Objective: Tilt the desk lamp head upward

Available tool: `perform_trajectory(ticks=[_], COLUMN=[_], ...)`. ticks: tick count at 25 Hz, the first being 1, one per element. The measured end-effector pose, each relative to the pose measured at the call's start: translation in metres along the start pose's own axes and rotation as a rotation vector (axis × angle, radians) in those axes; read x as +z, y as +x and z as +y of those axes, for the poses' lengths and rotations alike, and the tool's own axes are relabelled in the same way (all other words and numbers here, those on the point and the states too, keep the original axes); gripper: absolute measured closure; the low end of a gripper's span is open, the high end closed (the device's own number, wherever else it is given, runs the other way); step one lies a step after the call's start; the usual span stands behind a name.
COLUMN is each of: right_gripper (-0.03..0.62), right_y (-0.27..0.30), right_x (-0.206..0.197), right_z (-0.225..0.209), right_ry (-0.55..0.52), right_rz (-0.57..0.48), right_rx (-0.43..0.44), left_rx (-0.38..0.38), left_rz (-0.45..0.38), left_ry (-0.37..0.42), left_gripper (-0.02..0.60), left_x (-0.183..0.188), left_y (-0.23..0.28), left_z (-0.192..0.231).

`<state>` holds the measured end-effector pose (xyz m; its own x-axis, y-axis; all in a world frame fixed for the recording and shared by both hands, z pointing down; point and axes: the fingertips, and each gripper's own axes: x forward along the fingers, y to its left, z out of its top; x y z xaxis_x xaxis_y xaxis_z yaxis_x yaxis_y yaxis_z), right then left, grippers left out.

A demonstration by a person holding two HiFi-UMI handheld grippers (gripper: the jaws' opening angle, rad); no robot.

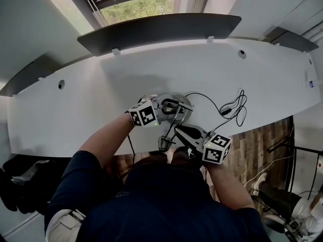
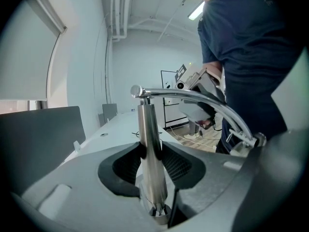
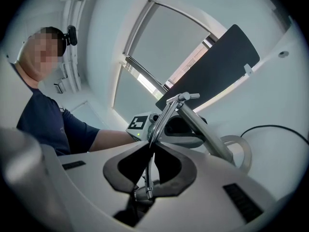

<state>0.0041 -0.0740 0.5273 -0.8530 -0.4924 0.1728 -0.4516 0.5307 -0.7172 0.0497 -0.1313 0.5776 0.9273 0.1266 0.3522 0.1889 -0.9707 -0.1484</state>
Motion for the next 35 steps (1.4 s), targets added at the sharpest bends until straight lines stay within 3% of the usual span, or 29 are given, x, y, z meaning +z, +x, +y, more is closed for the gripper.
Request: perform_trajectory(ticks=[7,19,28,35], right_gripper=[0.534,0.522,0.520,0.520], right_y=[-0.007,-0.013,-0.020,-0.023], right_x=[0.014,0.026,0.042,0.046], right_z=[0.020,0.031,0.034,0.036], right_ry=[0.080,0.188,0.328,0.336], right_rz=[-0.038,-0.030,-0.027,0.029], right_rx=[0.081,0.099,0.121,0.130], left_rx=[0.014,0.049,0.061,0.076], left_rz=[-0.008,-0.018,-0.039,-0.052], left_ry=[-0.020,-0.034,-0.029,-0.031], left_gripper=[0.453,0.453,0.453,0.453], left_x=[-0.001,-0.001,0.000,0.002], left_y=[0.001,0.001,0.003,0.004], left_z=[0.000,0.000,0.001,0.000])
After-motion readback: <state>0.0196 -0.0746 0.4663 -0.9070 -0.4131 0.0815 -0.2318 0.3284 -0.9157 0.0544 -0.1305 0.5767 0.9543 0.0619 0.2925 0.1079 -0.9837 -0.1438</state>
